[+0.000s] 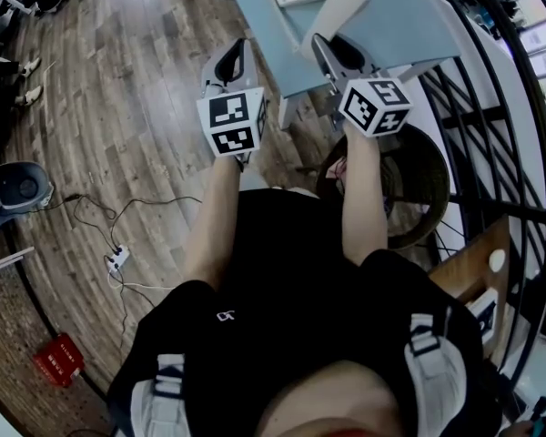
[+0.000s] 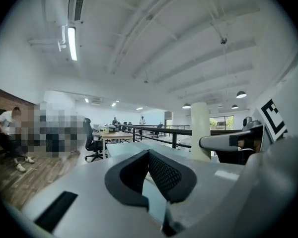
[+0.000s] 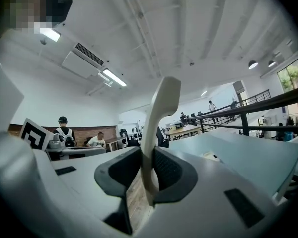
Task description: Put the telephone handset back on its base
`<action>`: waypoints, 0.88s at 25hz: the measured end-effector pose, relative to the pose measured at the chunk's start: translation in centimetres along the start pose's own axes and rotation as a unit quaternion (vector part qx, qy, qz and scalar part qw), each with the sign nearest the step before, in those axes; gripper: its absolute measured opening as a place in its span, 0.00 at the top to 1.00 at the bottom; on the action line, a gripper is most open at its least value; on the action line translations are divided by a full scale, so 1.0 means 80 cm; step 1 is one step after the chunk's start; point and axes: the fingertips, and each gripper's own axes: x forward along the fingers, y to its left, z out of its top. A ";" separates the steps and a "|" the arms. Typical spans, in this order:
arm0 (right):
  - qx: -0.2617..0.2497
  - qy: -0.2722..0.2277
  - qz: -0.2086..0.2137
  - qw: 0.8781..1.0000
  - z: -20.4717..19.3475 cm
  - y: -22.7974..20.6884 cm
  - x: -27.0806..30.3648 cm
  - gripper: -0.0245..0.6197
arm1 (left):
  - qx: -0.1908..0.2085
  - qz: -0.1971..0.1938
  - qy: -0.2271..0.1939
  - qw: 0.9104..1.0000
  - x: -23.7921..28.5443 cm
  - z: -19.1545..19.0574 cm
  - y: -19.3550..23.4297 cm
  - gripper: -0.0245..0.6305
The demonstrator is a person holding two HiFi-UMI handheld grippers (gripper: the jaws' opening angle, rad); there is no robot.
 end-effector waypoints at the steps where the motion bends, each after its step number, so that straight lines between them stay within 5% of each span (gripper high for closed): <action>1: 0.003 -0.001 -0.002 1.000 0.002 -0.006 0.001 0.84 | 0.001 -0.001 -0.001 1.000 0.004 0.002 -0.002 0.96; 12: 0.023 -0.015 -0.006 1.000 0.006 -0.043 0.063 0.84 | 0.016 -0.011 -0.003 1.000 0.073 0.007 0.028 0.96; 22: 0.078 -0.001 -0.061 0.995 -0.033 -0.128 0.245 0.84 | 0.006 -0.050 0.052 0.997 0.262 -0.033 0.140 0.96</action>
